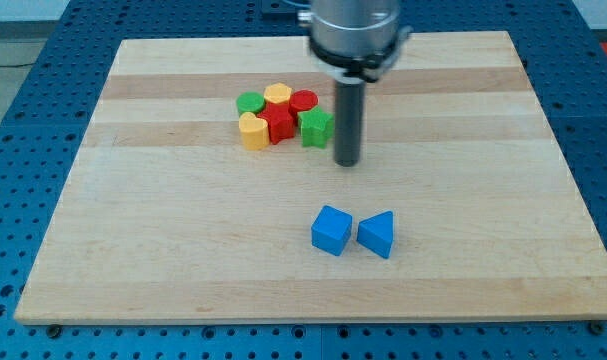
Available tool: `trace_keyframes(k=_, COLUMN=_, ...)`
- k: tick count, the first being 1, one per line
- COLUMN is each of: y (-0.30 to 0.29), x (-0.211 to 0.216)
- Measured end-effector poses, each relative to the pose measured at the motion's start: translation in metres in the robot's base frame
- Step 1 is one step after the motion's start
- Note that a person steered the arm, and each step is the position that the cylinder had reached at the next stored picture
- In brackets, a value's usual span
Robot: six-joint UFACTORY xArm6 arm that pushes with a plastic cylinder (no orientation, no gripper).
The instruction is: Push the blue cube into the group of blocks
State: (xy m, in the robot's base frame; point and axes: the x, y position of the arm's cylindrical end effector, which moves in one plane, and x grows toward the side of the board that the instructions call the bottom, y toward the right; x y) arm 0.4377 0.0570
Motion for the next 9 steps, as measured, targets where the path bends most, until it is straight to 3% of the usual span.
trace_keyframes(k=1, y=0.069, x=0.036)
trace_keyframes(k=2, y=0.103, x=0.103)
trace_keyframes(k=3, y=0.087, x=0.154)
trace_keyframes(k=4, y=0.039, x=0.164)
trace_keyframes(k=9, y=-0.085, x=0.097)
